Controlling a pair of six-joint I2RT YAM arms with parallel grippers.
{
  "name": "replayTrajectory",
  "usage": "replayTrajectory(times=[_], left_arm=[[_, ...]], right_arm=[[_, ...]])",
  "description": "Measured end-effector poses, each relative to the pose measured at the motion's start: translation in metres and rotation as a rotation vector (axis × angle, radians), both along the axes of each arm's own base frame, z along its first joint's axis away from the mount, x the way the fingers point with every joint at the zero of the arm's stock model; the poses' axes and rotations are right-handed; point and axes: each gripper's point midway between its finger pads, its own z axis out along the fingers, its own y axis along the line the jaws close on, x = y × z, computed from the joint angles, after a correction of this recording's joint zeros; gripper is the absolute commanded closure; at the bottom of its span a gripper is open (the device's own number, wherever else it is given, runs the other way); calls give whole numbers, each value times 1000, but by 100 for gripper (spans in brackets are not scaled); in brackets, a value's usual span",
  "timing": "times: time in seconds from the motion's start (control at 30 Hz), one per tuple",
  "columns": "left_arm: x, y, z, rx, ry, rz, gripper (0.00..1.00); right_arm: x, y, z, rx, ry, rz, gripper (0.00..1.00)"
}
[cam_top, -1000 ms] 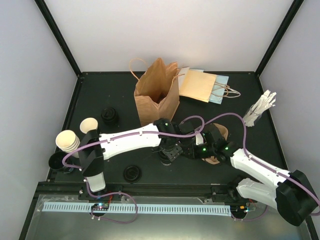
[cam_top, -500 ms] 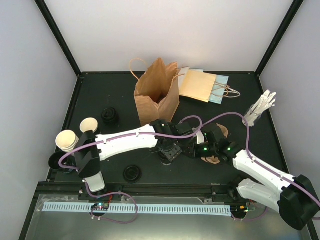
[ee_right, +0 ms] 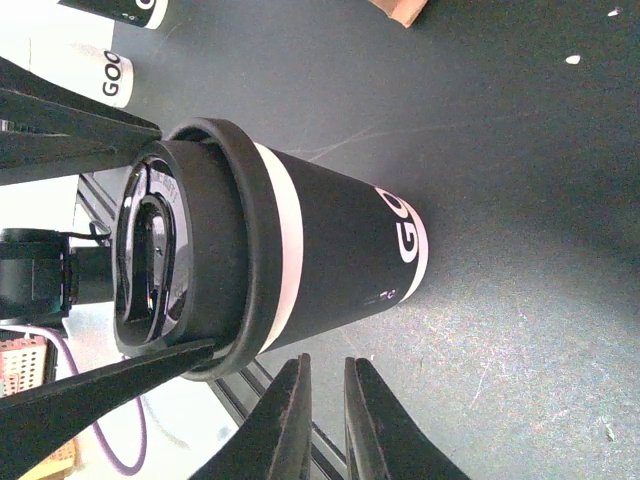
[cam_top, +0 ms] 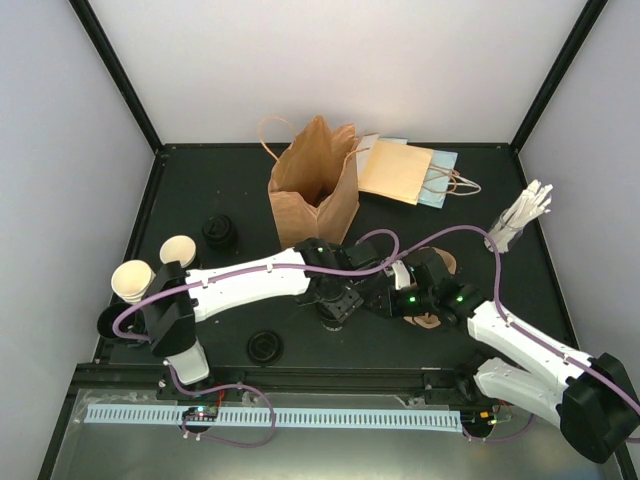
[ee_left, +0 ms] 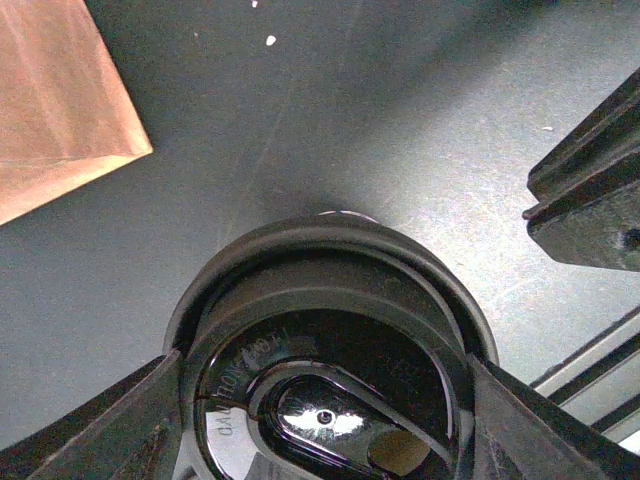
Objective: Pack the takeout coffee
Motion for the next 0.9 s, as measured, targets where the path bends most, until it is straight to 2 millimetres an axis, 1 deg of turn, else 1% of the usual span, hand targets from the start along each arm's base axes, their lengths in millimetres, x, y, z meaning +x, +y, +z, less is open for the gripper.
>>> replayTrajectory(times=[0.43, 0.63, 0.9], left_arm=[[1, 1, -5, -65, 11, 15, 44], [2, 1, -2, -69, 11, 18, 44], [3, 0, 1, -26, 33, 25, 38]], right_arm=[[0, 0, 4, 3, -9, 2, 86], [0, 0, 4, 1, -6, 2, 87], [0, 0, 6, 0, -9, 4, 86]])
